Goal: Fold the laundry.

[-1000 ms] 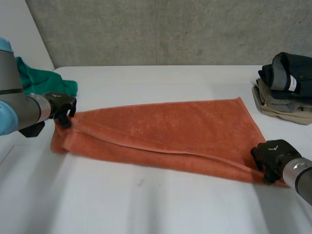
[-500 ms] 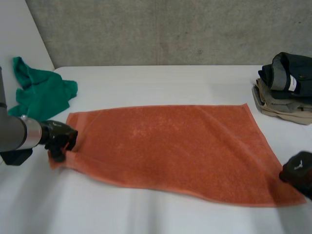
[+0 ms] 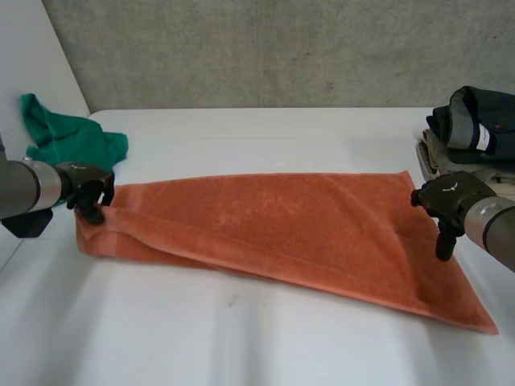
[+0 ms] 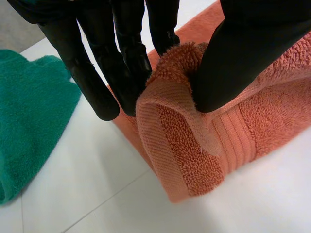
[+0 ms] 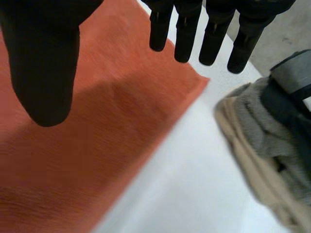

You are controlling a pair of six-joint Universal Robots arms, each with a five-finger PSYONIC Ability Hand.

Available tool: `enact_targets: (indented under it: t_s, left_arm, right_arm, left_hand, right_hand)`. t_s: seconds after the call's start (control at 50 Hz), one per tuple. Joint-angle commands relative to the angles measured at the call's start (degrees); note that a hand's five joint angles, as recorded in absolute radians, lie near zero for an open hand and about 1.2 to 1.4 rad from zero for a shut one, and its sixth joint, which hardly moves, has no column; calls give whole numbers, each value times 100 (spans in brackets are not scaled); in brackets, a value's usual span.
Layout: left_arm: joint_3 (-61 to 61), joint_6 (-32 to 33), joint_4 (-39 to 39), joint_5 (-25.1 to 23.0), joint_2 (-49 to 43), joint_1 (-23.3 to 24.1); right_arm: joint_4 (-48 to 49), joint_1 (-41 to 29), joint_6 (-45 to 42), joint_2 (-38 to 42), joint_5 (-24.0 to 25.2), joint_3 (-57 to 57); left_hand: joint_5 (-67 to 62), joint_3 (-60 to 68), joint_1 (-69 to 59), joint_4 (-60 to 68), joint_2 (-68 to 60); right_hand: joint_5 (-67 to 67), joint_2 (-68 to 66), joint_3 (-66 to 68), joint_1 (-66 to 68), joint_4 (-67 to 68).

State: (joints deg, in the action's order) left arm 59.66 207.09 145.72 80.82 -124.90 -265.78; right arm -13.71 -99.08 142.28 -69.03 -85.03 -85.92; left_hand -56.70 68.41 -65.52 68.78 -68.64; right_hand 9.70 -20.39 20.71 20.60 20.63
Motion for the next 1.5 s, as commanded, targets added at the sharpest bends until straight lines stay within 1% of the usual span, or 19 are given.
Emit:
enact_targets:
  t_s: [0.02, 0.1, 0.24, 0.32, 0.4, 0.52, 0.7, 0.76, 0.8, 0.84, 0.98, 1.08, 1.1, 1.18, 1.22, 1.26, 1.32, 1.4, 1.5]
  left_arm:
    - [-332, -81, -79, 145, -271, 79]
    - [-481, -90, -62, 197, -386, 97]
    - [-789, -274, -79, 294, -605, 106]
    - [-938, -380, -132, 303, -711, 141]
    - [-974, -397, -176, 303, -755, 167]
    - [-965, -397, -176, 303, -755, 167]
    - [-921, -406, -176, 303, -685, 150]
    - [-886, -424, -176, 303, -658, 158]
    - [-851, -424, -176, 303, -632, 167]
    - [-824, -424, -176, 294, -606, 185]
    - [-535, -389, -193, 259, -395, 194]
    - [-78, -161, -342, 233, -140, 185]
    - [140, 84, -473, 215, -44, 176]
    - [773, 926, -851, 101, 211, 97]
    - [1020, 1183, -940, 31, 317, 53]
    - [1310, 1482, -958, -31, 457, 27]
    - [1417, 1580, -888, -57, 554, 0]
    - [1251, 1440, -695, -40, 616, -8]
    - [663, 809, -572, -5, 520, -9]
  right_arm:
    - [-1194, -67, 784, -620, 487, -249]
    - [-1653, 20, 661, -910, 751, -679]
    - [-1065, 12, 327, -1086, 866, -1734]
    - [-248, -111, 274, -1148, 734, -2209]
    - [665, -225, 274, -1166, 383, -2612]
    - [1273, -287, 327, -1060, 145, -2816]
    - [1564, -243, 617, -841, 154, -2816]
    - [1687, -226, 687, -770, 171, -2842]
    - [1809, -208, 740, -779, 171, -2868]
    - [1906, -199, 749, -788, 180, -2912]
    - [1793, -155, 591, -1024, 189, -2948]
    - [732, 20, -601, -1490, 329, -2912]
    - [224, 186, -1257, -1586, 364, -2956]
    - [-954, 748, -3015, -1658, 426, -2931]
    - [-959, 890, -3337, -1623, 514, -2773]
    - [-653, 839, -2990, -1544, 680, -2475]
    - [-388, 672, -2400, -1342, 708, -2079]
    - [-71, 443, -1617, -929, 593, -1420]
    - [420, 83, -1133, -227, 401, -568]
  left_hand:
    - [-1330, 1159, -1448, 1122, -1136]
    - [-1330, 1159, -1448, 1122, -1136]
    - [-1330, 1159, -1448, 1122, -1136]
    - [-1330, 1159, -1448, 1122, -1136]
    - [-1330, 1159, -1448, 1122, -1136]
    - [-1330, 1159, -1448, 1122, -1136]
    - [-1330, 1159, -1448, 1122, -1136]
    - [-1330, 1159, -1448, 1122, -1136]
    - [-1330, 1159, -1448, 1122, -1136]
    - [-1330, 1159, -1448, 1122, -1136]
    - [-1330, 1159, -1448, 1122, -1136]
    - [-1330, 1159, -1448, 1122, -1136]
    - [-1330, 1159, -1448, 1122, -1136]
    - [-1330, 1159, -1448, 1122, -1136]
    - [-1330, 1159, -1448, 1122, -1136]
    - [-1330, 1159, -1448, 1122, -1136]
    - [-1330, 1159, -1448, 1122, -1136]
    - [-1330, 1159, -1448, 1122, -1136]
    - [-1330, 1159, -1448, 1122, -1136]
  right_hand:
    - [-145, 215, -246, -235, -239]
    - [-11, 80, -112, -101, -104]
    - [241, -172, 140, 151, 148]
    - [544, -474, 443, 454, 451]
    - [830, -761, 729, 740, 737]
    - [931, -861, 830, 841, 838]
    - [2443, -2374, 2342, 2353, 2350]
    - [3385, -3315, 3284, 3295, 3291]
    - [4975, -4905, 4874, 4885, 4882]
    - [5839, -5770, 5738, 5749, 5746]
    - [6030, -5961, 5929, 5940, 5937]
    - [6030, -5961, 5929, 5940, 5937]
    - [6030, -5961, 5929, 5940, 5937]
    - [6030, -5961, 5929, 5940, 5937]
    - [6030, -5961, 5929, 5940, 5937]
    - [6030, -5961, 5929, 5940, 5937]
    - [6030, -5961, 5929, 5940, 5937]
    - [6030, -5961, 5929, 5940, 5937]
    - [6030, -5961, 5929, 5940, 5937]
